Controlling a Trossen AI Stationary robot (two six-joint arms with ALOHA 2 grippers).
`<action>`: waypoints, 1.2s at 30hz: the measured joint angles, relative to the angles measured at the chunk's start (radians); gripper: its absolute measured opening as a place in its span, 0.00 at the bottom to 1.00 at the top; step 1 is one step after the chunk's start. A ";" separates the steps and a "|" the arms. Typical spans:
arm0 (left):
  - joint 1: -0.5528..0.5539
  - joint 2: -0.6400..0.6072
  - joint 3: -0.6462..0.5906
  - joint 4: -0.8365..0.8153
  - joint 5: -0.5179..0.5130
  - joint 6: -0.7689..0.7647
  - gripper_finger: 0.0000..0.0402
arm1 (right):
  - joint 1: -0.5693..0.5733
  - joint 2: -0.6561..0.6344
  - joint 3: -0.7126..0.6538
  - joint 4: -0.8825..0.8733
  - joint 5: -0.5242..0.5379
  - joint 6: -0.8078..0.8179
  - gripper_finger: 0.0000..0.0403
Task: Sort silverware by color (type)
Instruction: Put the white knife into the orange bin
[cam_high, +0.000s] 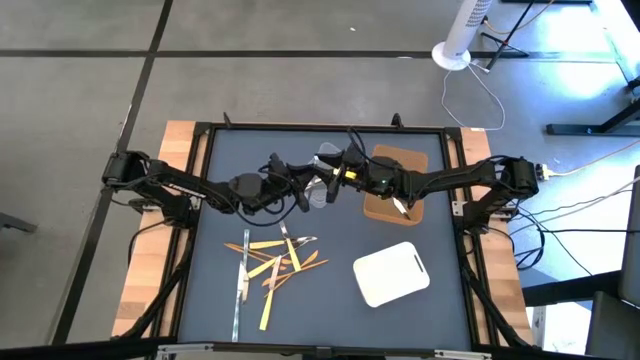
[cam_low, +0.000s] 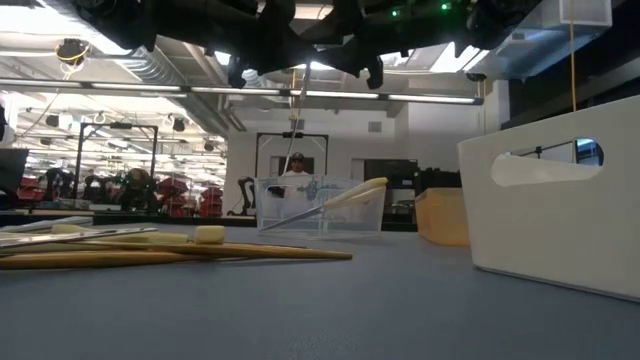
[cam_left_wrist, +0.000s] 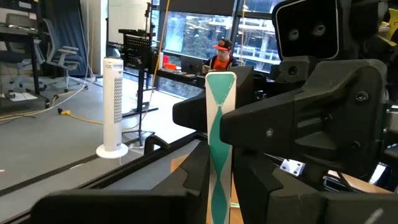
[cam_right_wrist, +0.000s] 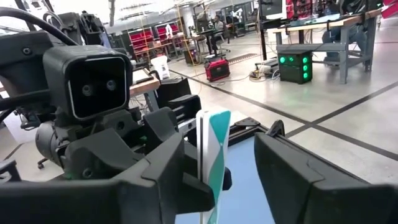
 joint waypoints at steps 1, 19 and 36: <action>0.000 0.000 0.000 0.000 0.000 0.000 0.13 | 0.000 0.000 0.000 0.000 0.000 0.000 0.41; 0.001 0.000 0.000 -0.001 -0.003 0.001 0.13 | 0.000 0.000 0.000 0.000 -0.005 0.000 0.08; 0.002 0.000 0.000 -0.001 0.000 -0.001 0.20 | -0.001 0.000 0.000 0.000 -0.002 0.000 0.08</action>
